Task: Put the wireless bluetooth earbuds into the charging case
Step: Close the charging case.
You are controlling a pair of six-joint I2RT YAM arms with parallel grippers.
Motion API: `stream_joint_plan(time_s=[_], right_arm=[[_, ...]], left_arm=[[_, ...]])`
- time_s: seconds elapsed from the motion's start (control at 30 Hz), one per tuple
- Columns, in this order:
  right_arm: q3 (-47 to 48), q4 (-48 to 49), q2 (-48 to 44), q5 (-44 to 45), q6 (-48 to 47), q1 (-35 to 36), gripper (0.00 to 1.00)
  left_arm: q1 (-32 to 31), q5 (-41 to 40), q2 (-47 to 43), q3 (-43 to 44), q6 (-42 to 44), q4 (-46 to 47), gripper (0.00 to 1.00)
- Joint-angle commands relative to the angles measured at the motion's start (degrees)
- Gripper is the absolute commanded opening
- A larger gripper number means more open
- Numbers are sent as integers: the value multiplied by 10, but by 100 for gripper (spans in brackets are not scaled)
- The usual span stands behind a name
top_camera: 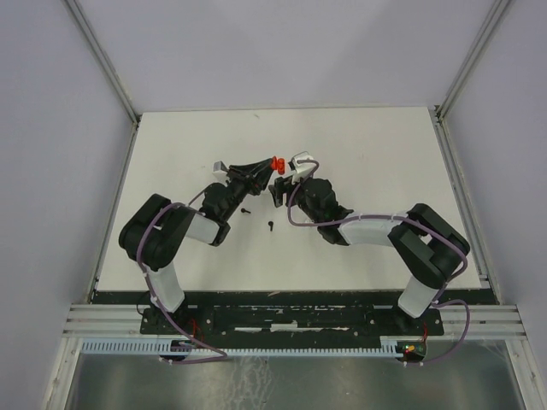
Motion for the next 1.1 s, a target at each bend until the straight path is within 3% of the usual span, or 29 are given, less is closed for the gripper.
stream_joint_plan(time_s=[0.0, 0.4, 0.8, 1.07], right_arm=[[-15, 123, 16, 42, -42, 0, 78], [-17, 167, 41, 88, -79, 0, 79], [-34, 178, 21, 164, -125, 0, 81], [-51, 173, 2, 169, -127, -1, 82]], left_arm=[[-3, -8, -21, -6, -21, 13, 3], [-9, 15, 34, -33, -46, 97, 3], [-9, 21, 41, -59, -43, 120, 3], [-8, 25, 49, -50, -41, 124, 3]])
